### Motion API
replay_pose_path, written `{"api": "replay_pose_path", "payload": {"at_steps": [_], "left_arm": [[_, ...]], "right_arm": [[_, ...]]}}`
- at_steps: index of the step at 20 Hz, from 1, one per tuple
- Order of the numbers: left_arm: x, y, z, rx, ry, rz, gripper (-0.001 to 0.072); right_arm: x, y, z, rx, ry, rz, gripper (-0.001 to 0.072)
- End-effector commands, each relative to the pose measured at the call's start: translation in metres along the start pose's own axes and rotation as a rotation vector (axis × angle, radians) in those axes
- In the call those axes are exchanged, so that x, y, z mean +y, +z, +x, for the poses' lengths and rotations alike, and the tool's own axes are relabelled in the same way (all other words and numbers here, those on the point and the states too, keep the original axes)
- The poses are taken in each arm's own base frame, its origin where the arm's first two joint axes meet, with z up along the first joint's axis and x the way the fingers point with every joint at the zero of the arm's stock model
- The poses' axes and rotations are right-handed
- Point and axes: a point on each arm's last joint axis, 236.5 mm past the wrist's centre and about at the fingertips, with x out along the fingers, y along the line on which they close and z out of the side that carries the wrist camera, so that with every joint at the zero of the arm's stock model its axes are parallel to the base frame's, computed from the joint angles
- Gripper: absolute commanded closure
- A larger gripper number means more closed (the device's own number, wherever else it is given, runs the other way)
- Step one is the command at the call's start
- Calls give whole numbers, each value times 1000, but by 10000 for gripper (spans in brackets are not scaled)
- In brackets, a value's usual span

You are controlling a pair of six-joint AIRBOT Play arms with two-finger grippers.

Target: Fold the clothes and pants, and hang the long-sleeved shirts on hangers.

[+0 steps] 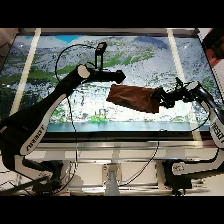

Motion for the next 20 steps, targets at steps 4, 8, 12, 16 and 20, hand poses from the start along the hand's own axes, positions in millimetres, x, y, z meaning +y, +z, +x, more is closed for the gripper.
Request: {"api": "replay_pose_path", "payload": {"at_steps": [4,8,12,16,20], "left_arm": [[0,-1,0,5,-2,-1,58],[0,-1,0,5,-2,-1,58],[0,-1,0,5,-1,-1,58],[0,-1,0,5,-2,-1,57],[6,3,-4,-2,6,97,58]], "right_arm": [[-16,1,-7,15,-10,99,26],[6,-14,17,112,106,157,50],[46,-26,42,162,238,97,120],[62,-19,61,82,214,39,495],[79,-9,46,38,244,-129,697]]}}
